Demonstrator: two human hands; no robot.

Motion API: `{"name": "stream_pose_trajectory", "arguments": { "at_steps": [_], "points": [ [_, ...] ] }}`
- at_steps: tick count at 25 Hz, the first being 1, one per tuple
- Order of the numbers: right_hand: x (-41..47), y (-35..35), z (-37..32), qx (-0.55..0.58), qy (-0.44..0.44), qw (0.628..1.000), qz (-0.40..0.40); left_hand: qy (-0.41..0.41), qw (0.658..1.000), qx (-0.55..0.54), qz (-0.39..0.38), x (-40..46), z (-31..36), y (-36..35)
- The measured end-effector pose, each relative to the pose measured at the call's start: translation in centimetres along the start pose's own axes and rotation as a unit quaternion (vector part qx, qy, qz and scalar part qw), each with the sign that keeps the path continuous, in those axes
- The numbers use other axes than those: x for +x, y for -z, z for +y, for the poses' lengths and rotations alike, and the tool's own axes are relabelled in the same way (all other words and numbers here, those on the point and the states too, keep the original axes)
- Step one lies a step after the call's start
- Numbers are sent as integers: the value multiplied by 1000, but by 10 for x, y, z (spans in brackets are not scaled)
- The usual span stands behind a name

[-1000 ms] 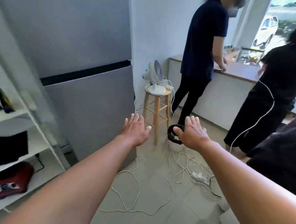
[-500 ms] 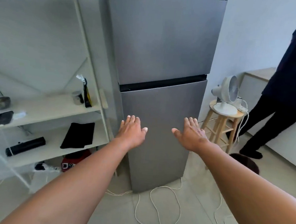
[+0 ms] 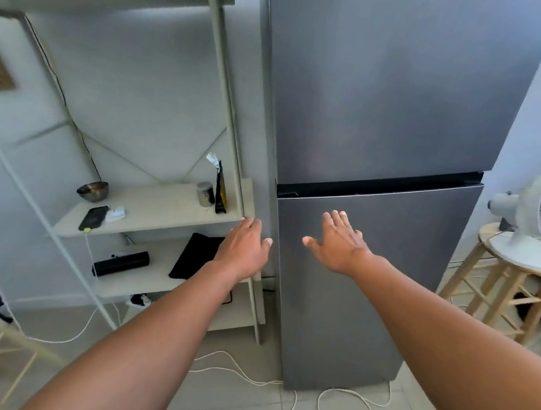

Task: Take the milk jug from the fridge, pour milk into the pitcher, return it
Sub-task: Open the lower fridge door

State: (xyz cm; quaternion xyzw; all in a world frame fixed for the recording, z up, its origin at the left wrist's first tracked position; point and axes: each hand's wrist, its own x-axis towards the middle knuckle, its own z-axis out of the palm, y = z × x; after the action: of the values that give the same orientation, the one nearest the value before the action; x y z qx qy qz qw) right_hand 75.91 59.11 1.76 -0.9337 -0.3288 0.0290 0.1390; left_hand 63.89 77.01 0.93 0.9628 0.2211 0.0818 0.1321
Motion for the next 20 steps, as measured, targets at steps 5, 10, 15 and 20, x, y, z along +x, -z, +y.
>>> {"name": "stream_pose_trajectory", "arguments": {
  "at_steps": [5, 10, 15, 20],
  "points": [
    [45, 8, 12, -3, 29, 1000, 6, 6, 1000, -15, 25, 32, 20, -1],
    [74, 10, 19, 7, 42, 999, 12, 22, 998, -54, 18, 58, 28, -18],
    [103, 12, 30, 39, 28, 999, 8, 65, 989, -126, 45, 94, 43, -18],
    [115, 0, 31, 33, 21, 999, 26, 153, 949, -271, 50, 124, 43, -31]
  ]
}}
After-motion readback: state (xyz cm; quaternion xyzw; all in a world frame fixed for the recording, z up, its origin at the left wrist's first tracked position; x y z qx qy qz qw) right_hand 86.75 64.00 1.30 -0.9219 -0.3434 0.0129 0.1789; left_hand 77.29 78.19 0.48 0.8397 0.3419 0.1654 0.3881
